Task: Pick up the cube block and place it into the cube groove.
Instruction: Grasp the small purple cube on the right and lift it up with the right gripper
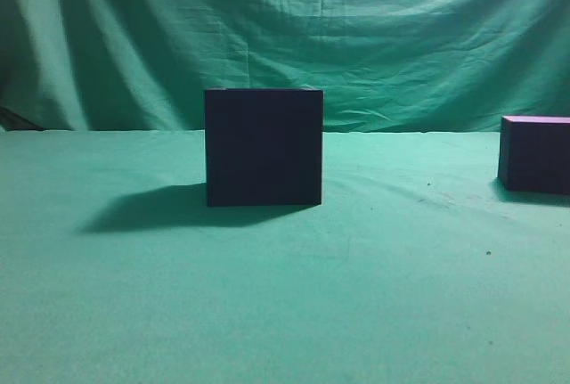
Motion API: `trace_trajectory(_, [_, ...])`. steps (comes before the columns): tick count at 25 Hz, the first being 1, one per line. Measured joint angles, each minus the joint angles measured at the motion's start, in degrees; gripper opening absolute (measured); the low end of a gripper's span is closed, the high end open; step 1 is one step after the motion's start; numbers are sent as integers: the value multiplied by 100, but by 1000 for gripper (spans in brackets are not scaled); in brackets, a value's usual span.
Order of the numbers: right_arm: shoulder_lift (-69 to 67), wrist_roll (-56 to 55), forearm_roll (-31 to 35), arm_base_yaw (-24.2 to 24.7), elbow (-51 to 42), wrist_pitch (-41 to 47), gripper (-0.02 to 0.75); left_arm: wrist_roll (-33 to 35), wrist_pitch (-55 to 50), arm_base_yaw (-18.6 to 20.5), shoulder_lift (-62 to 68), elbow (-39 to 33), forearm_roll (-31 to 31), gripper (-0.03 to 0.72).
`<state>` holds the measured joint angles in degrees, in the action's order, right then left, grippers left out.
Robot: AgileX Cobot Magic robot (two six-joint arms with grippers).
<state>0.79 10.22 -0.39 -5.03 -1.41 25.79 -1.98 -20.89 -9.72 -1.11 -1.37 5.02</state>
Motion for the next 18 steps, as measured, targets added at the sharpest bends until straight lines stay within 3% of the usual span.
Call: trace_trajectory(18, [0,0,0,0,0,0,46,0,0,0,0,0,0,0])
